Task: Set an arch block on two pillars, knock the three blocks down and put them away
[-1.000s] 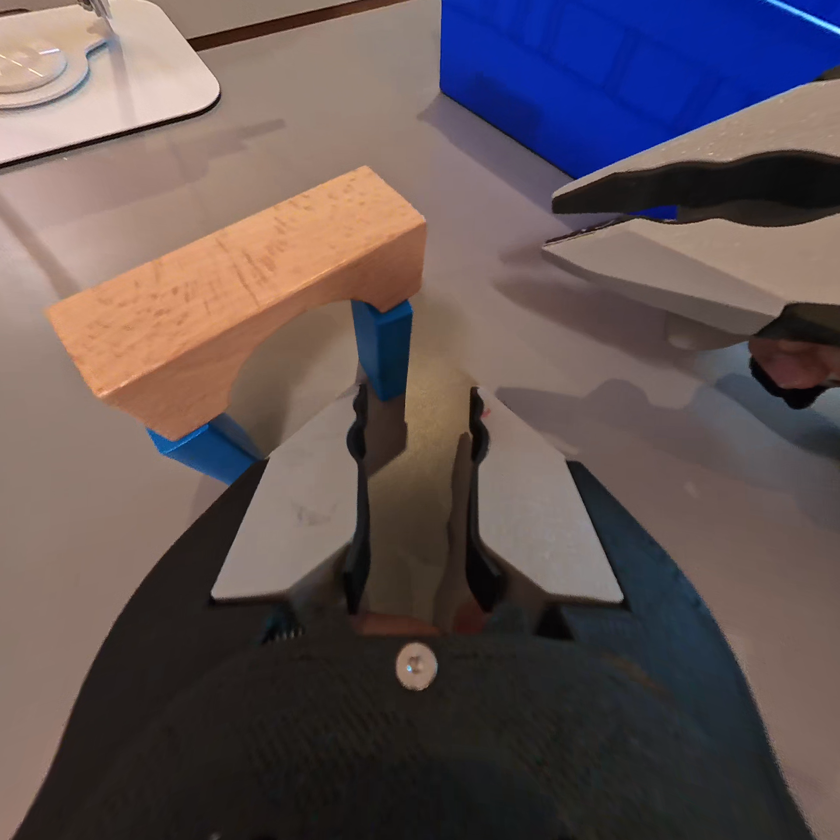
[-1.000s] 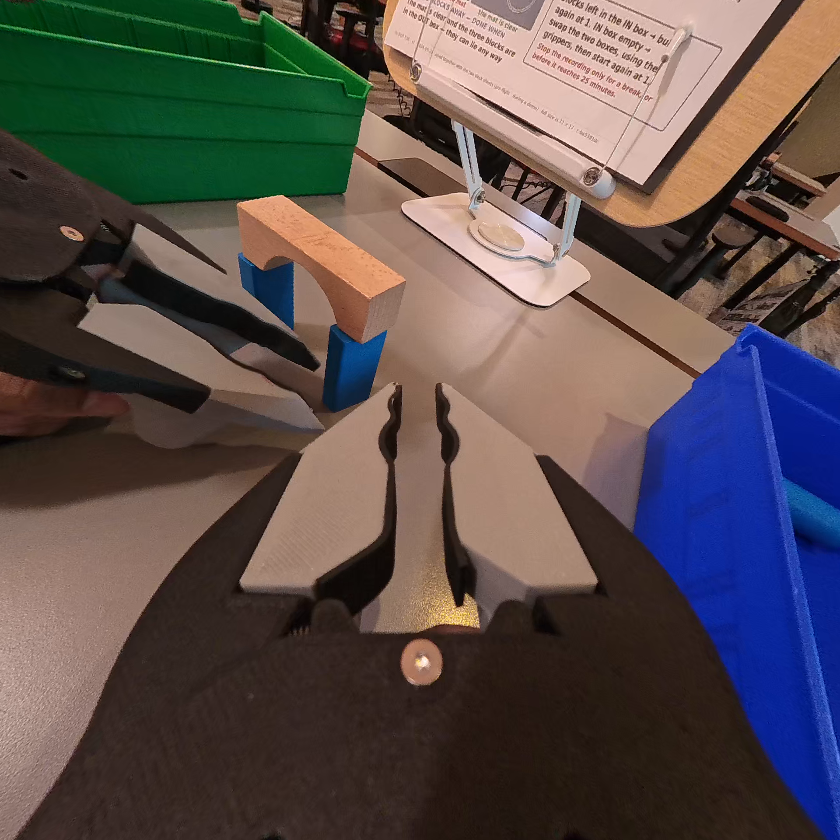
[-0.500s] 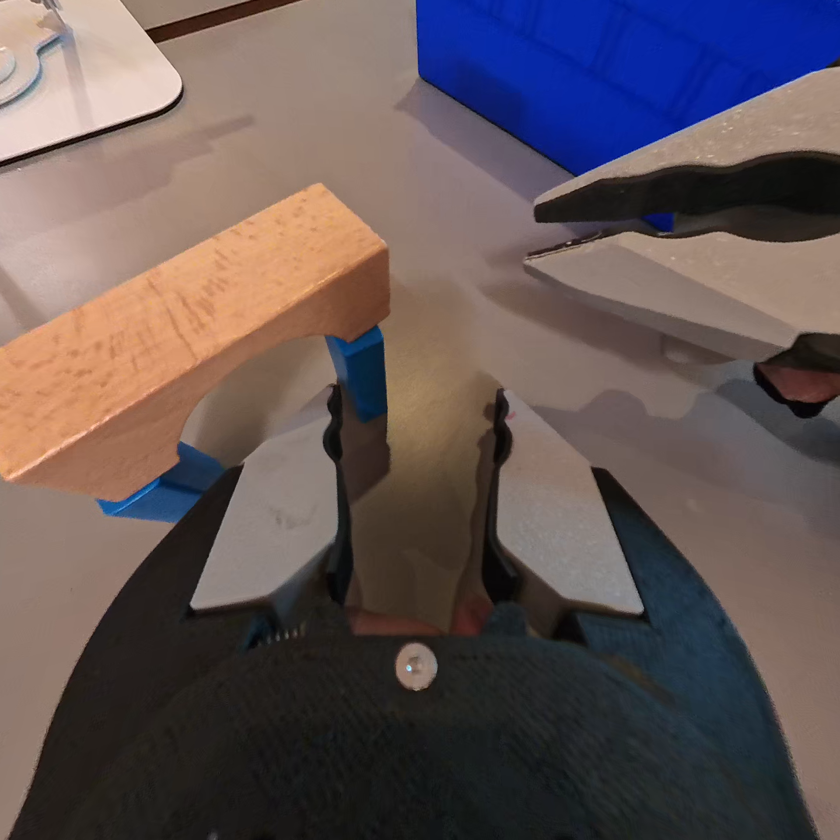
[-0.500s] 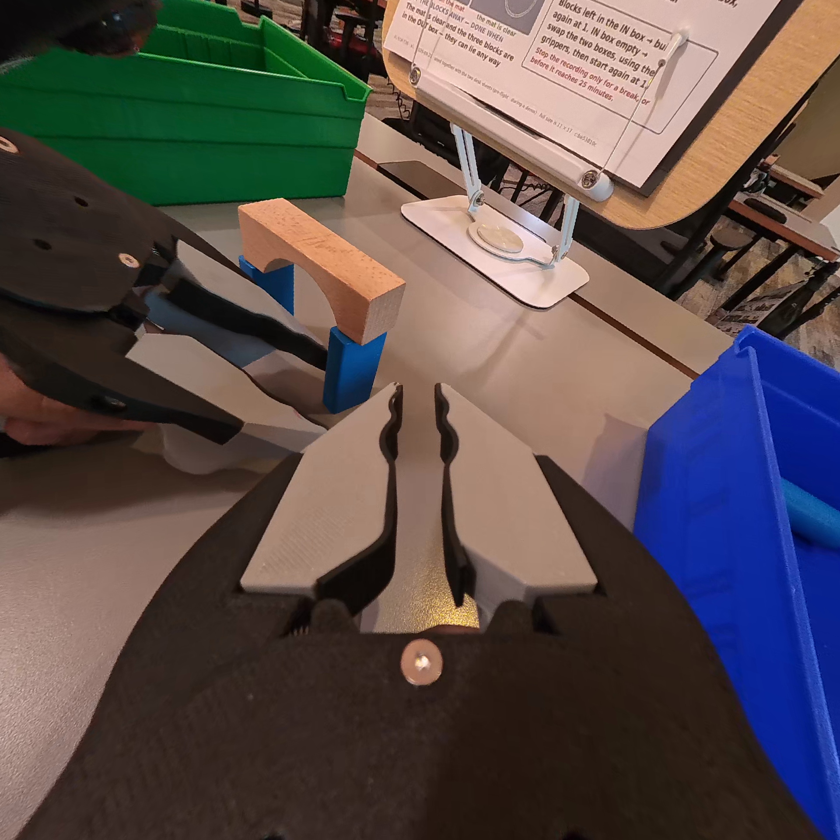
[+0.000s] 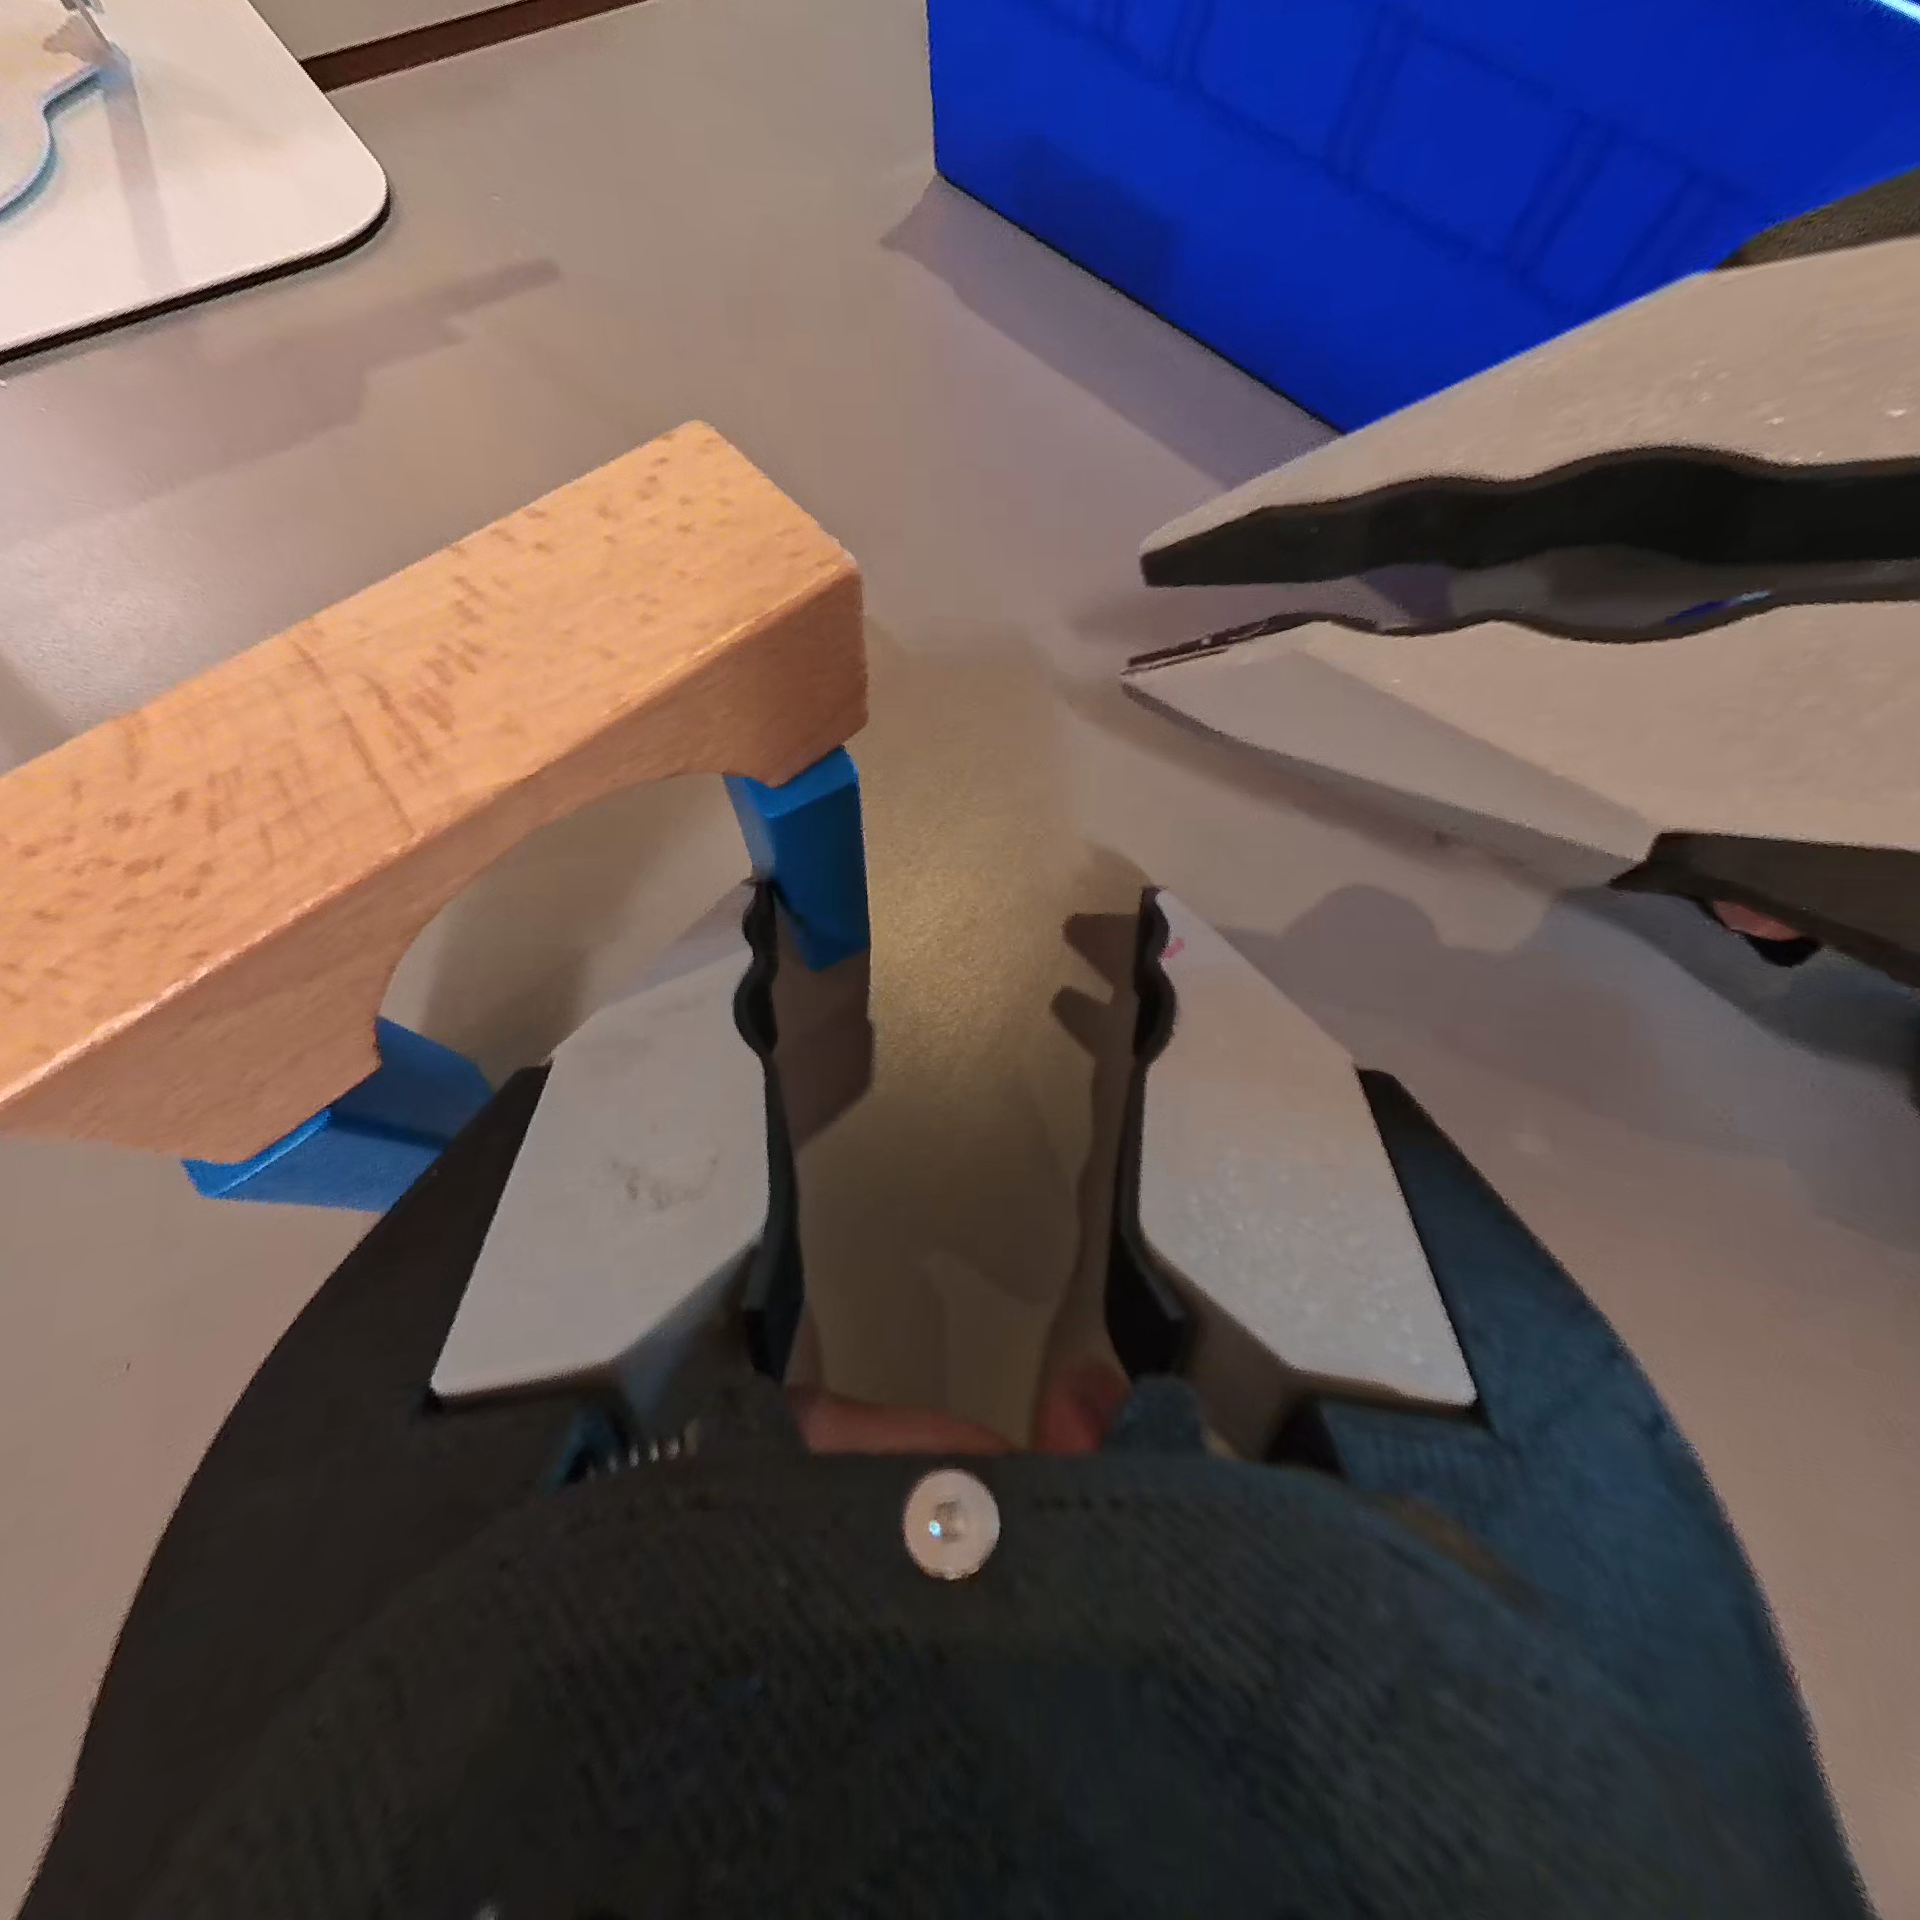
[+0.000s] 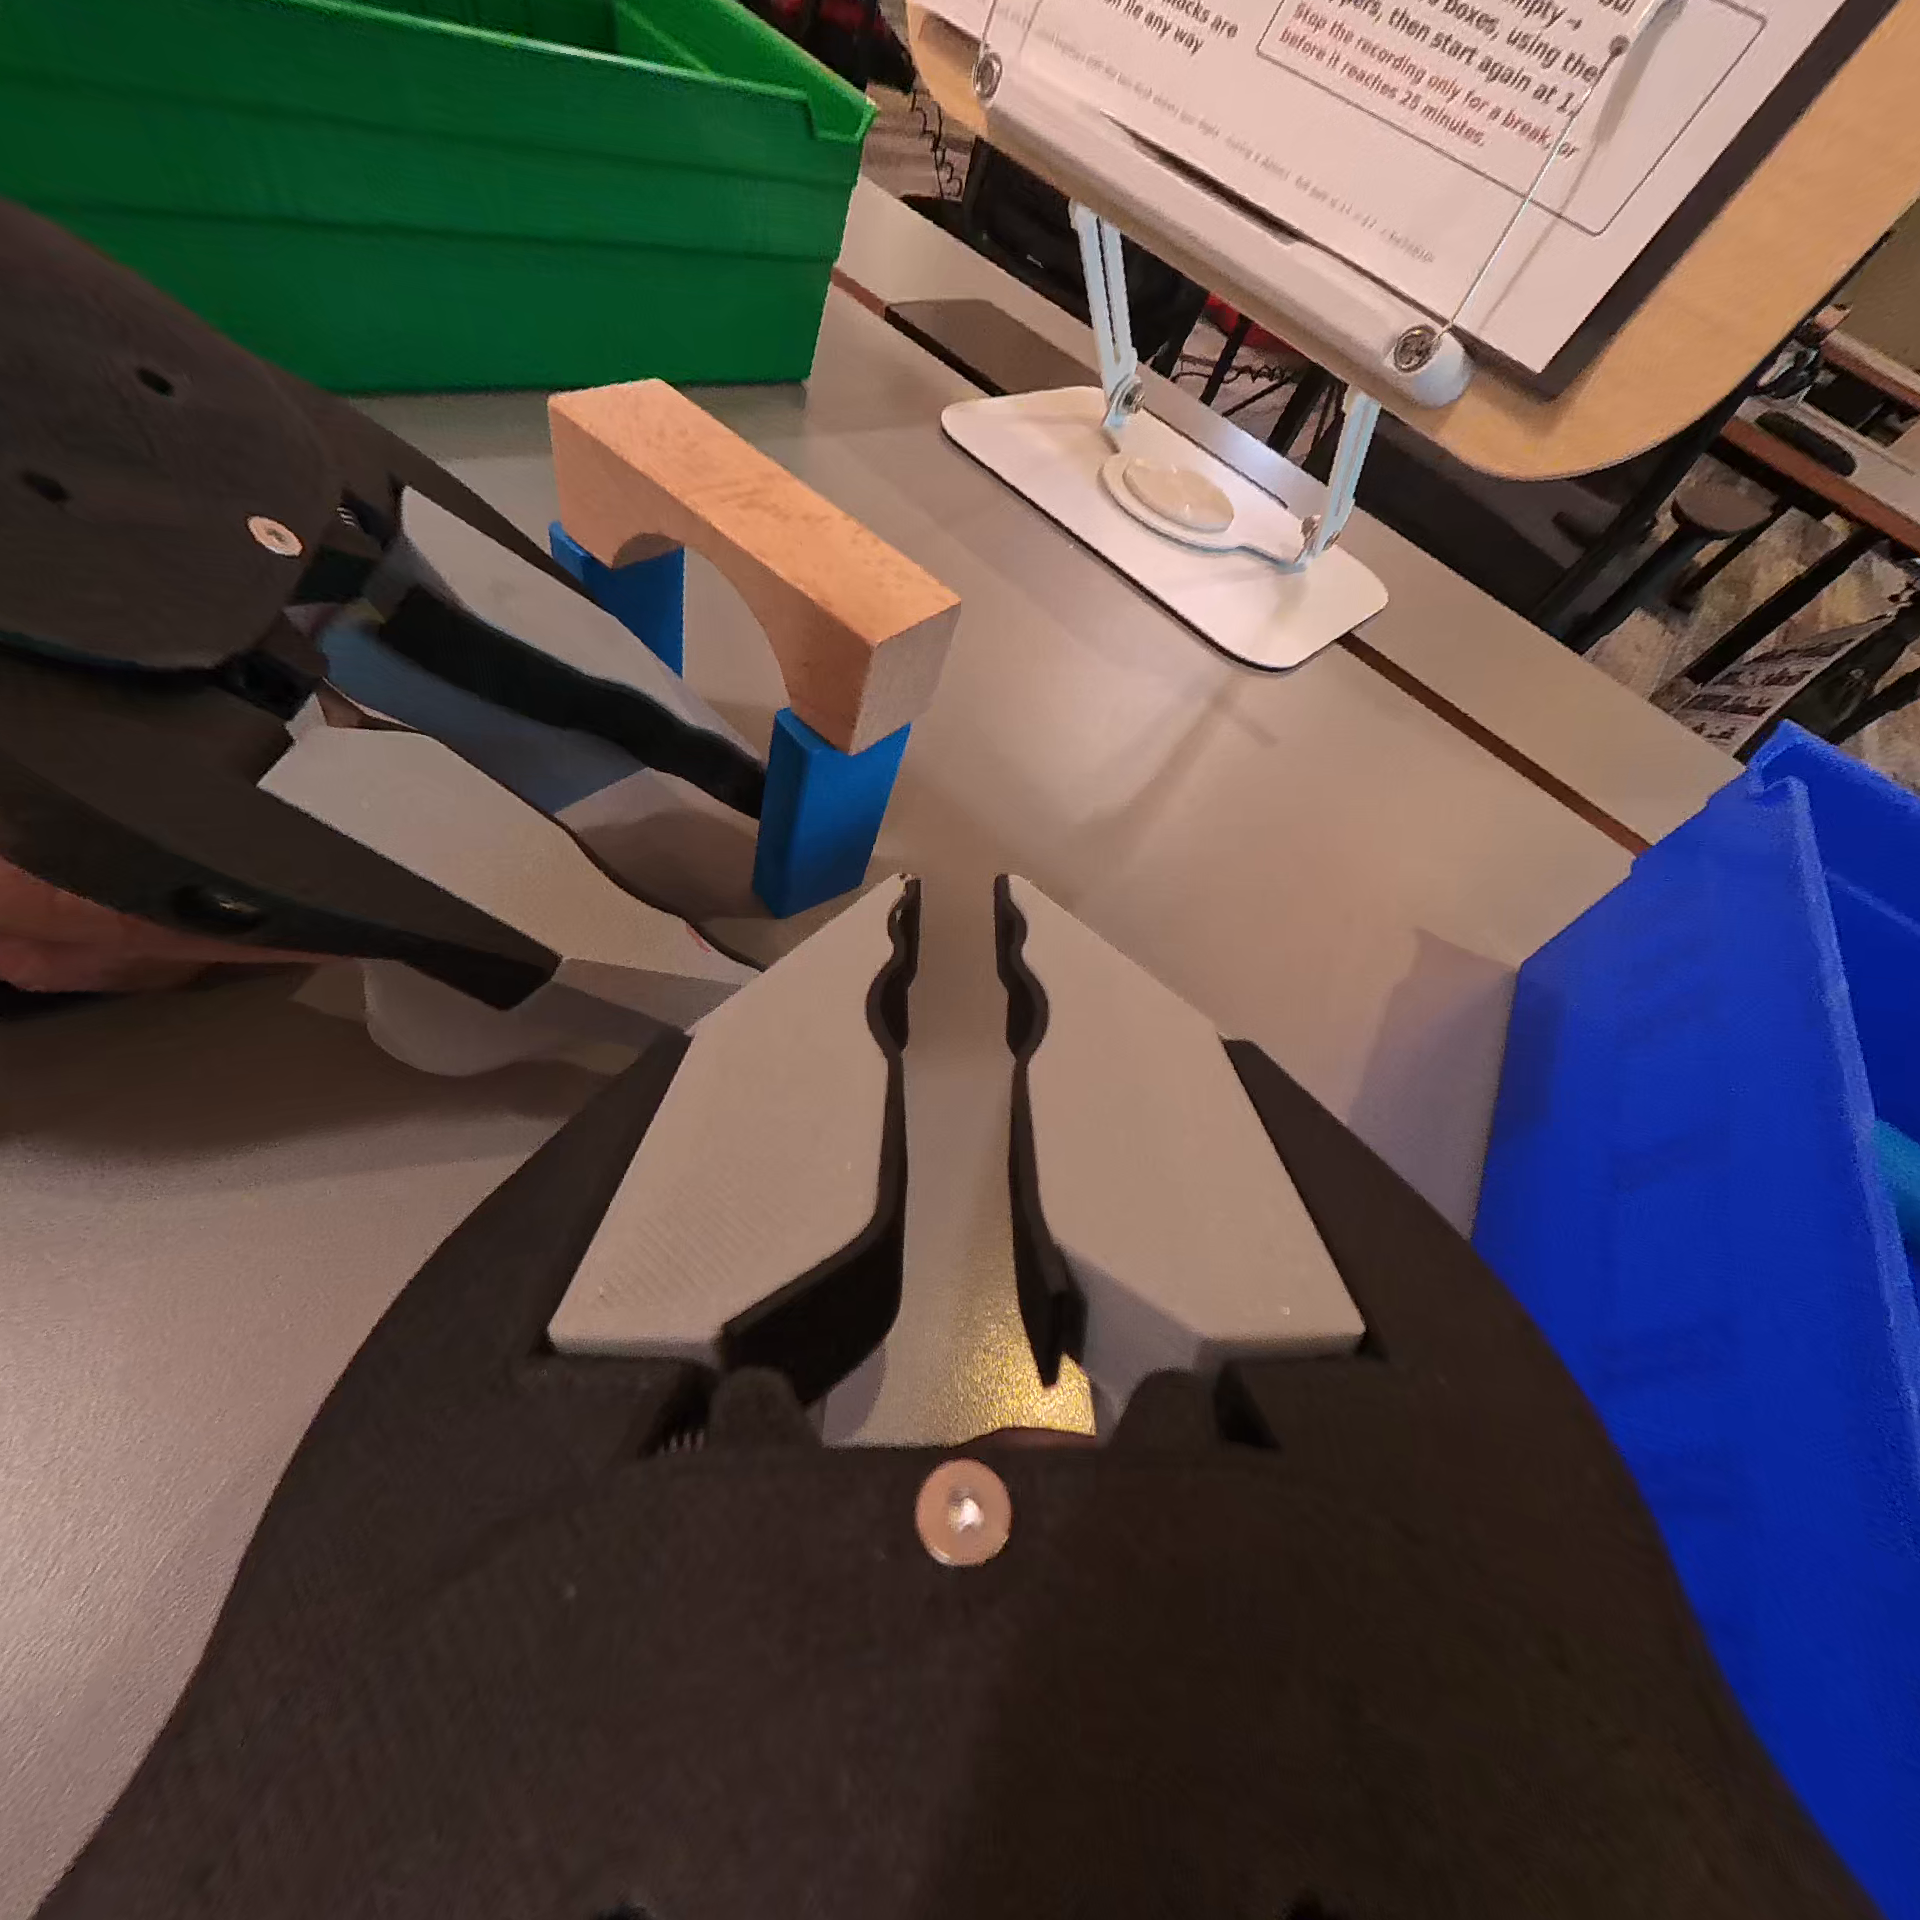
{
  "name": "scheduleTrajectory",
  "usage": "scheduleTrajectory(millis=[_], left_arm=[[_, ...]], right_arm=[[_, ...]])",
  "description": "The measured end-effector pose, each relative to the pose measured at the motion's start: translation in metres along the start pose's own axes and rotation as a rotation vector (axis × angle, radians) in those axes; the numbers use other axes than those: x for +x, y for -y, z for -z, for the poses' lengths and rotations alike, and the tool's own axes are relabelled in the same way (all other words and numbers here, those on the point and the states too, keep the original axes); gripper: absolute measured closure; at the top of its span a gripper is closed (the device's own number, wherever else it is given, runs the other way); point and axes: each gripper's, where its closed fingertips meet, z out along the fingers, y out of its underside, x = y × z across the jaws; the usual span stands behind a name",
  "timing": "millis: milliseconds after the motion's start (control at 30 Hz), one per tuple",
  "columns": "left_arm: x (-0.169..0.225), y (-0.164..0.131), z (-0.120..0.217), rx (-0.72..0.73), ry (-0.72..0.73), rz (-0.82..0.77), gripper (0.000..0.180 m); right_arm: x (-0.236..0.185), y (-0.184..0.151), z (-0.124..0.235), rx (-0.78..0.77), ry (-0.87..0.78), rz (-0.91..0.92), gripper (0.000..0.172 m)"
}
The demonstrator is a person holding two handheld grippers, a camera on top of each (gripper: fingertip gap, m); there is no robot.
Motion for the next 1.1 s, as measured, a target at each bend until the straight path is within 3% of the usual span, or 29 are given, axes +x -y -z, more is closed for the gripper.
scheduleTrajectory(millis=[767, 1100], left_arm=[[0.002, 0.001, 0.000, 0.001, -0.024, 0.013, 0.112], [0.001, 0.002, 0.001, 0.011, -0.030, 0.031, 0.112]], right_arm=[[-0.004, -0.005, -0.006, -0.027, 0.017, 0.007, 0.160], [0.000, -0.014, -0.045, -0.114, 0.060, -0.065, 0.161]])
